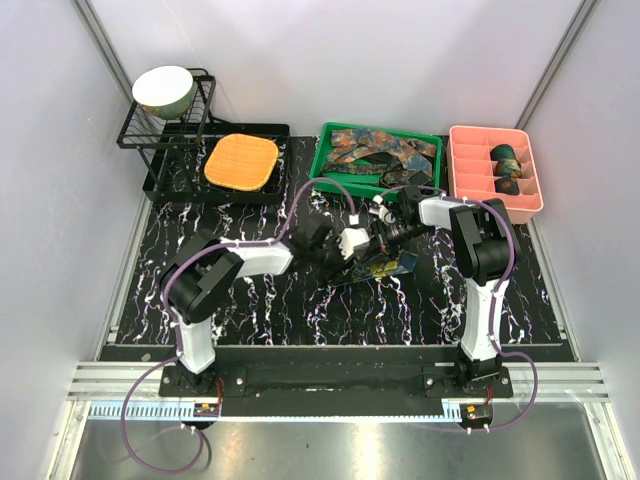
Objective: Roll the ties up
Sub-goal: Roll the tie at the center of the board.
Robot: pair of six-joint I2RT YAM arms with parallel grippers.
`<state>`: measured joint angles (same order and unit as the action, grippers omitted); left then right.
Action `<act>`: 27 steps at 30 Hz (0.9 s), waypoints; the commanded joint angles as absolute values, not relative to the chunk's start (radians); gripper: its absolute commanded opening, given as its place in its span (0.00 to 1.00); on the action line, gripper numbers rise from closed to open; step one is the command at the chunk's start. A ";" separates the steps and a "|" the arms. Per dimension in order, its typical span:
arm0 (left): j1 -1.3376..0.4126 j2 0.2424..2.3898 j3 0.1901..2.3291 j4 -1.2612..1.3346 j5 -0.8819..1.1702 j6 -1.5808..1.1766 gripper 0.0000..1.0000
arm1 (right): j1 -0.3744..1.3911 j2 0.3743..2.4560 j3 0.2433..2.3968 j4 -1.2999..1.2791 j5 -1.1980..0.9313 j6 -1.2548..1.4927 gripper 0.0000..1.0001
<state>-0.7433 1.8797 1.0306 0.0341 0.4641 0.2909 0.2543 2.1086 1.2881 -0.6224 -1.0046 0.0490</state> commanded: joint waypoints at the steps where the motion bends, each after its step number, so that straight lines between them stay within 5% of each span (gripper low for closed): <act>1: -0.687 1.862 0.870 0.301 0.567 0.128 0.60 | 0.264 2.143 1.247 -0.506 -0.885 0.110 0.00; 11: -0.601 1.904 0.735 0.719 0.784 0.003 0.73 | 0.281 2.145 1.166 -0.319 -0.853 0.198 0.00; 20: -0.603 1.966 0.759 0.834 0.799 -0.035 0.70 | 0.293 2.152 1.147 -0.282 -0.810 0.207 0.00; 27: -0.604 1.964 0.801 0.757 0.775 -0.029 0.36 | 0.299 2.155 1.155 -0.281 -0.824 0.203 0.00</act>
<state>-0.5976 1.9629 0.7624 0.7799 0.7677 -0.0444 0.2695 2.1113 1.1721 -0.3298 -1.0031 0.2478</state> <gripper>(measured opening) 0.470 0.010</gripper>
